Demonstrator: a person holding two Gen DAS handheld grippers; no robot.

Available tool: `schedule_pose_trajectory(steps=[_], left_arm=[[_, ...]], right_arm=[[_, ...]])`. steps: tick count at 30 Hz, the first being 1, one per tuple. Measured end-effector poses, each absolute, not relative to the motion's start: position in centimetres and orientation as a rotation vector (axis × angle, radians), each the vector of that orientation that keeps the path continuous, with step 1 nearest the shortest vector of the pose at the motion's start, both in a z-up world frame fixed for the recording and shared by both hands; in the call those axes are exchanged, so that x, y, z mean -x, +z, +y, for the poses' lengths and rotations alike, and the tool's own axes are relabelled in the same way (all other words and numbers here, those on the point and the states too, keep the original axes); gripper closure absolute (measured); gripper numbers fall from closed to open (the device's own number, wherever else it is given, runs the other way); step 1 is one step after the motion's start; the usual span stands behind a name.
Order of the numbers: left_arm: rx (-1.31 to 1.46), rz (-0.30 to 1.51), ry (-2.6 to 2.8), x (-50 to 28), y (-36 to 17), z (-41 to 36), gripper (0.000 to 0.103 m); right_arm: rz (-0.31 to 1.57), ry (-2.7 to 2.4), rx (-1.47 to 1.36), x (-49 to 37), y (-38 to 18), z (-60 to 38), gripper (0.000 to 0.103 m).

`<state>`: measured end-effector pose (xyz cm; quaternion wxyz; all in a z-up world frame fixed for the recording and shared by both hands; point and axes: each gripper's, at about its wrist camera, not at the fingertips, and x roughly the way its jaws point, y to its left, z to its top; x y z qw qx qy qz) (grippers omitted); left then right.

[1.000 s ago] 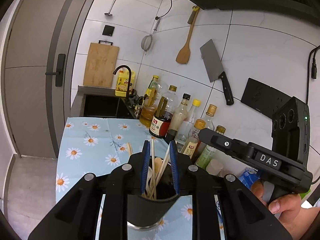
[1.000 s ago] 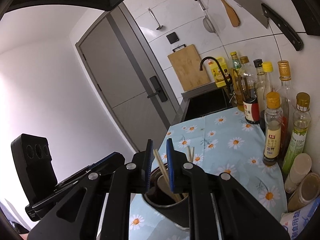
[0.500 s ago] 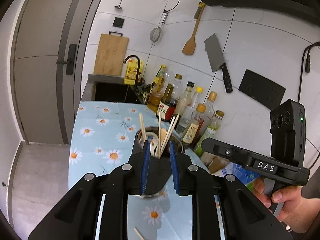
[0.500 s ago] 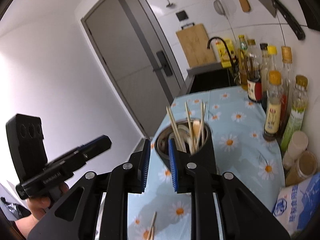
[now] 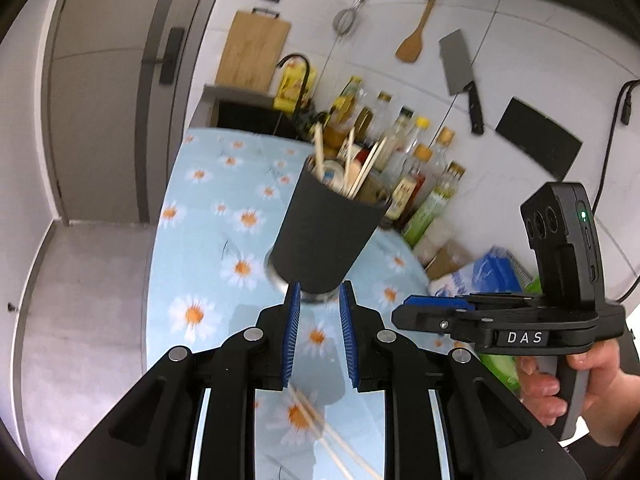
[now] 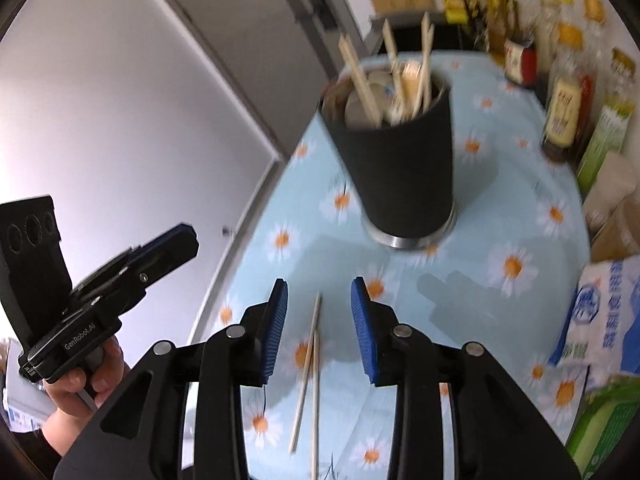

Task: Organize utensils
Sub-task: 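Move both open tools down toward the last two chopsticks, then close the right tool on one wooden chopstick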

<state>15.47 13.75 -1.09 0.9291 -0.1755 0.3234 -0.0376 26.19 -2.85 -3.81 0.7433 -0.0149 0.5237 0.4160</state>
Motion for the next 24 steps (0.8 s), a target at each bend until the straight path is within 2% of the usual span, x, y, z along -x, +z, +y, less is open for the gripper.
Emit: schedule_pose_trajectory(steps=[9, 11, 21, 24], left_arm=[[0.451, 0.771, -0.045, -13.1, -5.7, 14.6, 0.084], [0.467, 0.794, -0.034, -12.5, -6.7, 14.7, 0.079], [0.53, 0.878, -0.021, -10.2, -10.2, 14.8, 0.079], [0.548, 0.894, -0.02, -9.7, -10.9, 15.0, 0.079]], right_arm=[[1.362, 0.926, 0.124, -25.3, -7.8, -0.1, 0.069], [1.413, 0.922, 0.154, -25.2, -8.7, 0.5, 0.069], [1.634, 0.825, 0.341, -23.9, -13.9, 3.4, 0.069], [1.663, 0.813, 0.399, -23.4, -14.7, 4.2, 0.073]])
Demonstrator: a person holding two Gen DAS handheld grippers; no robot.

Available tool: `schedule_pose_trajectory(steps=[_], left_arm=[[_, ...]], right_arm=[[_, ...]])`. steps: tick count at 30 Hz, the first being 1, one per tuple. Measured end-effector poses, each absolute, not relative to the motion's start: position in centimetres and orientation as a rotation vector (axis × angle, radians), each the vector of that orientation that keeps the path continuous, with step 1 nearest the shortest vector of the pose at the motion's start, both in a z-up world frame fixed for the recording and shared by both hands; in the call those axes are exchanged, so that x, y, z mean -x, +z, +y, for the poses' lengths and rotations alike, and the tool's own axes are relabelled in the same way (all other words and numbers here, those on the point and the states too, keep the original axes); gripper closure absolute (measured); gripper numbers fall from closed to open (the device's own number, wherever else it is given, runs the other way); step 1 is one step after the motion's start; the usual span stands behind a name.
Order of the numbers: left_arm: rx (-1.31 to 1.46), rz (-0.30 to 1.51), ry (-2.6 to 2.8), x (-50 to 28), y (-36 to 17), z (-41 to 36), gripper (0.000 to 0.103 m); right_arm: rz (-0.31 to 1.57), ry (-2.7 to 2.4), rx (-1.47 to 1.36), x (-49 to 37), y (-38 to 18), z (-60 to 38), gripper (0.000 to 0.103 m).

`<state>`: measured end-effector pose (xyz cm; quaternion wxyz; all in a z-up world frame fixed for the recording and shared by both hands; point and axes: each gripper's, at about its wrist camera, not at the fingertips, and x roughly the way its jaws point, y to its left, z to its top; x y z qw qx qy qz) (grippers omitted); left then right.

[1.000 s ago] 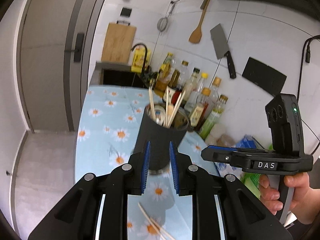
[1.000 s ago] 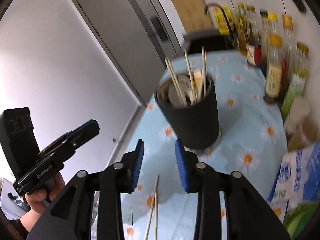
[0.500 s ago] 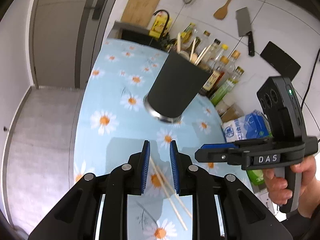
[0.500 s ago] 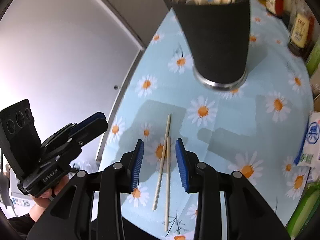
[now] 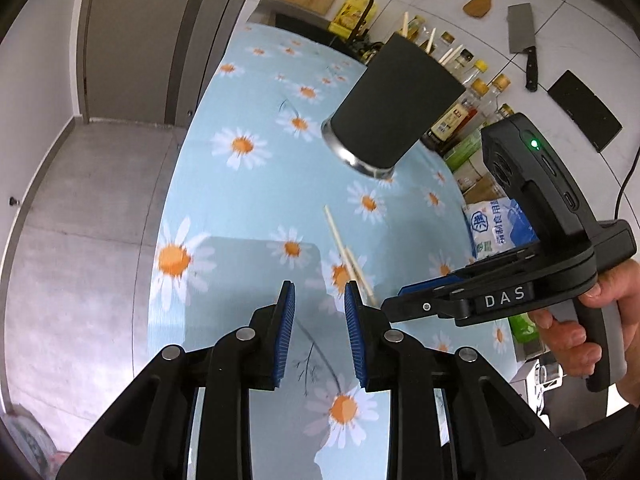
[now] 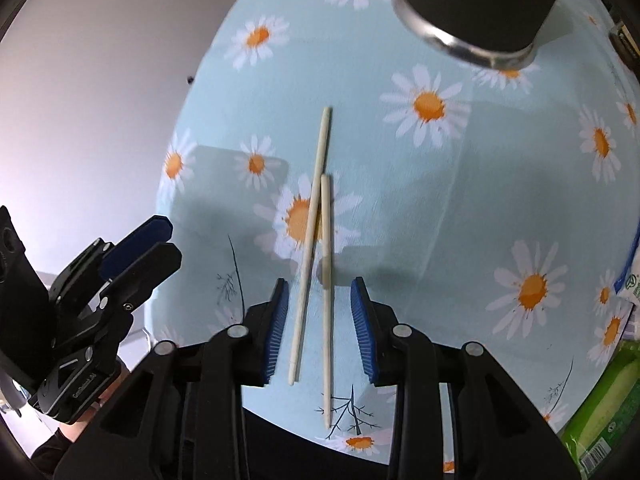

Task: Organize utensils
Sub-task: 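Close the right tool on one wooden chopstick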

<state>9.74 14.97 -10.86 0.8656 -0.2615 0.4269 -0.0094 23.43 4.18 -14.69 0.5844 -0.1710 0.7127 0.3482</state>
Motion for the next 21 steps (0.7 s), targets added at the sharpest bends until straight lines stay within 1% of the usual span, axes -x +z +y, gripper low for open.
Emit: schedule_pose_trajectory(steps=[4, 8, 12, 14, 17, 21], left_arm=[[0.556, 0.916, -0.026, -9.4, -11.6, 15.1, 0.079], [0.555, 0.932, -0.037, -9.5, -12.1, 15.1, 0.079], [0.569, 0.941, -0.053, -9.6, -12.4, 15.2, 0.079], [0.568, 0.948, -0.056, -9.8, -12.5, 15.1, 0.079], [0.566, 0.951, -0.056, -10.0, -12.7, 15.0, 0.078], [0.573, 0.956, -0.052, -10.4, -12.8, 15.0, 0.079]], right_arm=[[1.677, 0.776, 0.449, -23.3, -15.2, 4.8, 0.079], [1.689, 0.733, 0.488, -23.0, -16.2, 5.8, 0.083], [1.675, 0.698, 0.517, -23.0, -16.6, 6.6, 0.091], [1.653, 0.684, 0.544, -22.6, -16.7, 6.9, 0.096], [1.616, 0.672, 0.581, -22.0, -16.7, 7.4, 0.098], [1.621, 0.679, 0.582, -22.6, -17.1, 7.7, 0.098]])
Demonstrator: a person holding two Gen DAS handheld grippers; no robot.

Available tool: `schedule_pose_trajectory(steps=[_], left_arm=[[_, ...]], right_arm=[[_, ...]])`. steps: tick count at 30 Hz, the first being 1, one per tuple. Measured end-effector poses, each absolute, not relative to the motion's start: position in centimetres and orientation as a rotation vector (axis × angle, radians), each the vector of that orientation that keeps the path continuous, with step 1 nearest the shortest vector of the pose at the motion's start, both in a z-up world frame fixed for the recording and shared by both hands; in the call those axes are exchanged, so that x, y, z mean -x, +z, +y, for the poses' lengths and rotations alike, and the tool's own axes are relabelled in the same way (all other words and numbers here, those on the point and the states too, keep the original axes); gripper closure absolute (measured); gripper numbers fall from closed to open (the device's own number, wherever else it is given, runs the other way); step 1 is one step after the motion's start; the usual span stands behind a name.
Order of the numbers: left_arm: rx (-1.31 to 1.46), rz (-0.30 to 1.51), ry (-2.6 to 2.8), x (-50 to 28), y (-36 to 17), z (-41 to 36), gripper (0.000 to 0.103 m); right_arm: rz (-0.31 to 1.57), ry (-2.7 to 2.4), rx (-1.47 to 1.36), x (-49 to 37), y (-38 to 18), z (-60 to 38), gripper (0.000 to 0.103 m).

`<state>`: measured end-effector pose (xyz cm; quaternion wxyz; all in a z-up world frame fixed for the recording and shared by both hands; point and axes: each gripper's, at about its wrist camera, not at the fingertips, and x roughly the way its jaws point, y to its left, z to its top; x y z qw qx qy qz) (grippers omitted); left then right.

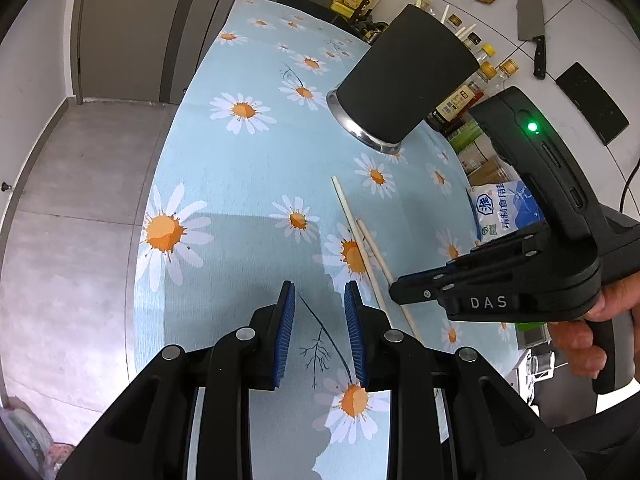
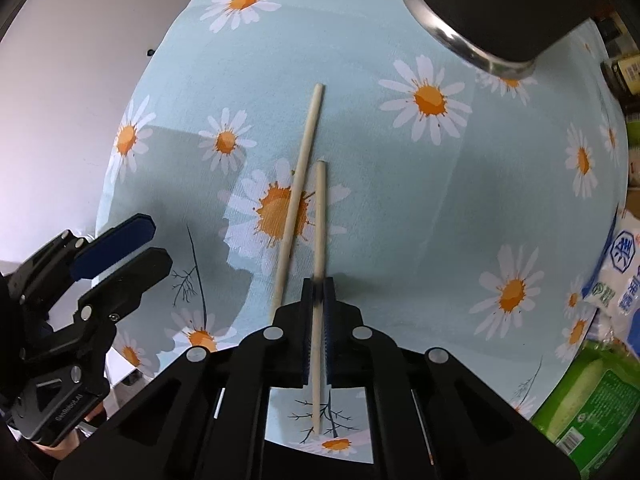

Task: Organize utensils
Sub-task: 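Close the right tool on one wooden chopstick, then grasp the other chopstick with the left tool while the right tool holds its chopstick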

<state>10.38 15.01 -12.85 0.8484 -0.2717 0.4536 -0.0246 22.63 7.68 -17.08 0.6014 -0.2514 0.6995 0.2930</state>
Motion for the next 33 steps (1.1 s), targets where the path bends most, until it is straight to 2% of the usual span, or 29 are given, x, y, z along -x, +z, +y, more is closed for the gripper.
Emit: schedule_pose_trajectory(steps=[16, 33], left_arm=[[0.506, 1.052, -0.031, -13.5, -12.5, 12.2, 0.079], [0.436, 1.311, 0.161, -18.9, -12.8, 8.3, 0.079]], right_arm=[[1.596, 0.775, 0.416, -27.9, -14.1, 1.3, 0.098], [1.503, 0.922, 0.133, -30.5, -9.1, -7.6, 0.098]])
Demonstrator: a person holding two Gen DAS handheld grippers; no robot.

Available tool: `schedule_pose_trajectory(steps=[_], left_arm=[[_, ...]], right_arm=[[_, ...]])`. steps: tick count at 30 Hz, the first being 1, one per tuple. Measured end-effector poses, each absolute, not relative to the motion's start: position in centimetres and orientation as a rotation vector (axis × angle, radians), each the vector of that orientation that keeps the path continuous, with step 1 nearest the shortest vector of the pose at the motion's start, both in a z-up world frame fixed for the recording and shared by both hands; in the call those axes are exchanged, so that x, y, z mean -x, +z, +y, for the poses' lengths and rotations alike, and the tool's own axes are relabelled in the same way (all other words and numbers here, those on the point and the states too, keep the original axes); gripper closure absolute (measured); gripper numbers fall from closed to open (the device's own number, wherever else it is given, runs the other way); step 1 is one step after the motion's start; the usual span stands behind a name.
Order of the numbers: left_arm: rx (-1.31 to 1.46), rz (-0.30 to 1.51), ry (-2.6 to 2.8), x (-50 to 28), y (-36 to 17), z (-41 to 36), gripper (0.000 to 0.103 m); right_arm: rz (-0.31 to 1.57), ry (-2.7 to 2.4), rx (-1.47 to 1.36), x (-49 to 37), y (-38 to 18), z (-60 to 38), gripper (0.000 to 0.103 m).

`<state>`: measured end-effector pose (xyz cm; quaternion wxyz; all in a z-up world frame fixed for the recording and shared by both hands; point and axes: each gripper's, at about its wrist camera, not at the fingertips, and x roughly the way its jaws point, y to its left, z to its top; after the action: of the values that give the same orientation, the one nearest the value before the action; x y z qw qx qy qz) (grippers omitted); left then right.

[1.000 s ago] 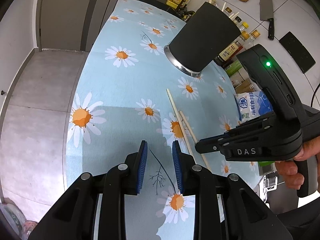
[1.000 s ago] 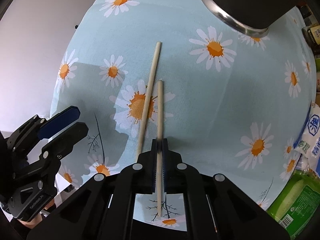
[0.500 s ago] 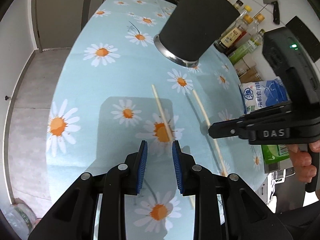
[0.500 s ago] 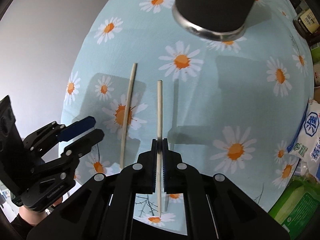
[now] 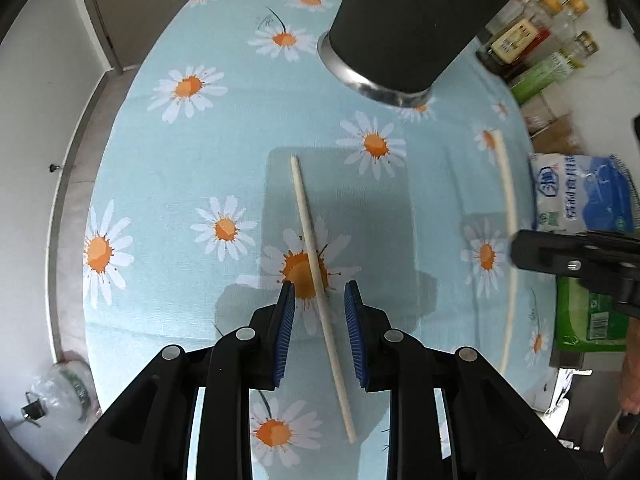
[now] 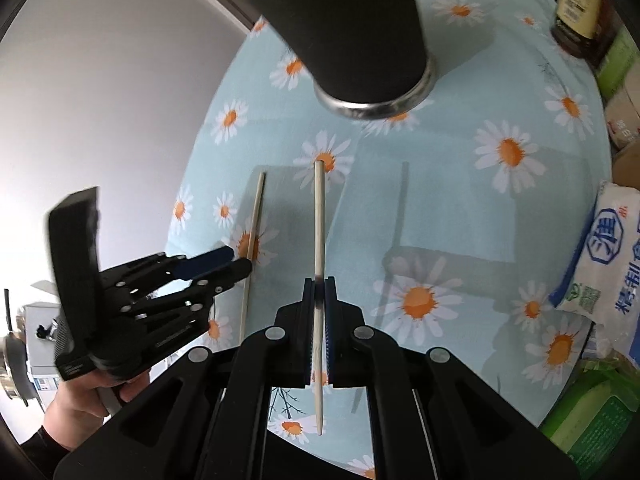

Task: Organize utensils
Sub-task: 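Grasp the other chopstick with the left tool while the right tool holds its chopstick, then lift both chopsticks upright and carry them over the black holder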

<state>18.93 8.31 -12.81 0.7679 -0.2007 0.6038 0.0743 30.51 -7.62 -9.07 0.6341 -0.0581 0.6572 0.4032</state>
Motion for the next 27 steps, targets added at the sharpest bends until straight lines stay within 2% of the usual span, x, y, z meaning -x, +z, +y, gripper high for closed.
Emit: schedule_pose_trajectory(steps=[10, 11, 14, 27], left_arm=[[0.414, 1.407, 0.243, -21.1, -13.5, 7.9, 0.081], [0.423, 1.413, 0.248, -21.2, -13.6, 8.0, 0.089], [0.439, 1.42, 0.267, -21.9, -13.9, 8.3, 0.099], [0.458, 1.399, 0.254, -22.1, -13.2, 9.6, 0.099]], right_arm=[[1.457, 0.955, 0.081, -31.7, -8.0, -10.3, 0.098], [1.456, 0.958, 0.075, -31.7, -8.0, -10.5, 0.098], [1.45, 0.964, 0.063, -31.8, -7.8, -10.7, 0.098], [1.438, 0.969, 0.057, -31.7, -7.7, -10.8, 0.098]])
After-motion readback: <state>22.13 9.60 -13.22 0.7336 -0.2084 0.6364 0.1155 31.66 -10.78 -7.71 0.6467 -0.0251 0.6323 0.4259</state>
